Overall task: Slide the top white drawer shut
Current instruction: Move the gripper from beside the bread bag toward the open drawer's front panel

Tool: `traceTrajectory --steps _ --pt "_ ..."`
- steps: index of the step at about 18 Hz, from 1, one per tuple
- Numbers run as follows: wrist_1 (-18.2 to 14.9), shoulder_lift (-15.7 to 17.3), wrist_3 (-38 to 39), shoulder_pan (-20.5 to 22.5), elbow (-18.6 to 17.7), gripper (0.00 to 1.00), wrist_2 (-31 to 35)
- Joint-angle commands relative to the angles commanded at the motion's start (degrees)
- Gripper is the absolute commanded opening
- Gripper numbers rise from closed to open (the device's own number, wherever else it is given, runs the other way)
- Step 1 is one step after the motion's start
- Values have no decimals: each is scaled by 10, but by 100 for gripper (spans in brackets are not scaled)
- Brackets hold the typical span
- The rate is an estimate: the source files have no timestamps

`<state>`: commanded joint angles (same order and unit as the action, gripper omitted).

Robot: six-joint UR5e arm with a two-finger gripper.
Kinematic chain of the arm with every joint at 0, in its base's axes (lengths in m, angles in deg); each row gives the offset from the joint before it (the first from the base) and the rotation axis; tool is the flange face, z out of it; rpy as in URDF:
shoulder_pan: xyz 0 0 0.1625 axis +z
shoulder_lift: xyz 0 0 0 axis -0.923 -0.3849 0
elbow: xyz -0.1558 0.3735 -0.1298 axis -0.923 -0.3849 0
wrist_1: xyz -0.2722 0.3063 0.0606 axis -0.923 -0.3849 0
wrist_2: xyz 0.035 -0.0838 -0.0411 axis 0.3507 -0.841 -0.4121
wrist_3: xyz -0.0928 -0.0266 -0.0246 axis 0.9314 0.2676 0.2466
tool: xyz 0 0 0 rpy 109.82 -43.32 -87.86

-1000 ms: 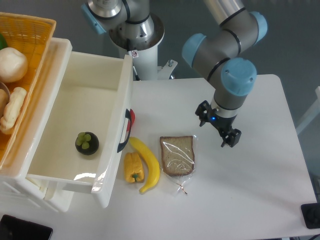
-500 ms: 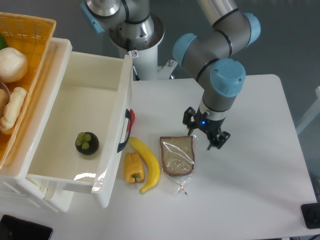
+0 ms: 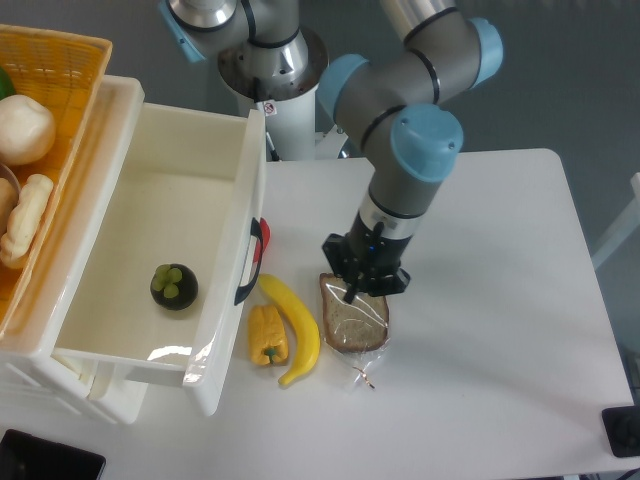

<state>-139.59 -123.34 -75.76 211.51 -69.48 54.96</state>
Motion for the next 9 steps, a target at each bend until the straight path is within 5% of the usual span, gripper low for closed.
traceTrajectory --steps 9 --pt "-79 42 1 -17 -4 0 -41"
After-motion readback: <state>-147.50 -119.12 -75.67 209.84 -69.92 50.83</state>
